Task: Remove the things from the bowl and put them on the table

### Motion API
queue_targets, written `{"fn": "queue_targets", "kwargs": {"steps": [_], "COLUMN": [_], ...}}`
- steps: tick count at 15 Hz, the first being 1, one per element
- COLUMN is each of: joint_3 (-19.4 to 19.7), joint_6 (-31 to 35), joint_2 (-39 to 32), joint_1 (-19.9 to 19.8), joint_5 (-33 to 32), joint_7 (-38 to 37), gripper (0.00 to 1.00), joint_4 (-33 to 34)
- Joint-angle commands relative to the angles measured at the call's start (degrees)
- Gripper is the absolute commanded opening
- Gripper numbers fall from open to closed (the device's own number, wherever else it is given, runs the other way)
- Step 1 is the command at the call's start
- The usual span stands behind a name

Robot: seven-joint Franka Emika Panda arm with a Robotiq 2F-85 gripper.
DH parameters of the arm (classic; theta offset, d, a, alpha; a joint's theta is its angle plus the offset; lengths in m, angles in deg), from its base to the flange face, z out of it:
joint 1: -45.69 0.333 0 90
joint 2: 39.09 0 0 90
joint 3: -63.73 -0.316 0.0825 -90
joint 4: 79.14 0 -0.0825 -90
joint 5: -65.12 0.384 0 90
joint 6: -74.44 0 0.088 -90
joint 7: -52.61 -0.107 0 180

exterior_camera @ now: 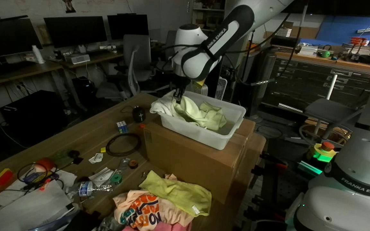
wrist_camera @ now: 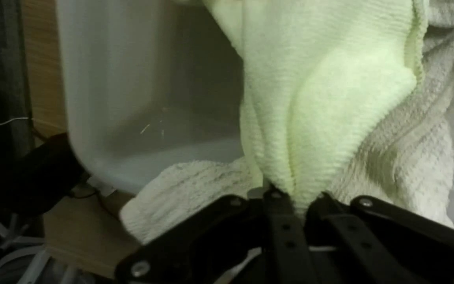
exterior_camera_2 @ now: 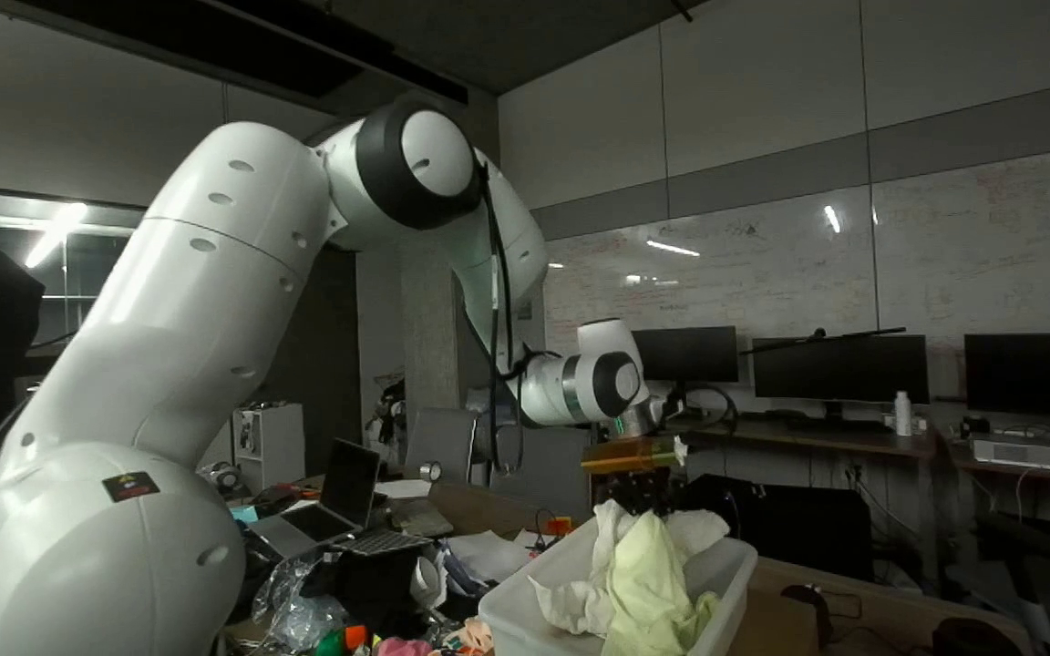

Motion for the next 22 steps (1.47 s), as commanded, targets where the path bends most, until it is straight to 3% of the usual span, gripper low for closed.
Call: {"fn": "queue_targets", "kwargs": {"steps": [1, 4, 9, 14, 16, 18, 22], "joint_3": [3.86, 5.24, 3.51, -1.60, -5.06, -7.98, -11.29], "joint_6": [1.59, 1.12, -0.39, -5.30, -10.36, -15.61, -19.62], "joint_2": [11.46, 17.91, 26.59, 34.07, 35.10, 35.40, 32.42], "joint_1": [3.25, 4.00, 2.69, 1.53, 2.06, 3.76, 9.18], "joint_5": [-5.28, -11.71, -20.97, -24.65, -25.00, -22.21, -7.33], "joint_7": [-8.56, -15.34, -27.11, -37.28, -36.49, -31.88, -21.83], "gripper": [0.03, 0.03, 0.03, 0.03, 0.02, 0.02, 0.01], "joint_4": [-6.14, -7.46, -8.20, -5.94, -4.53, -3.57, -0.66]}}
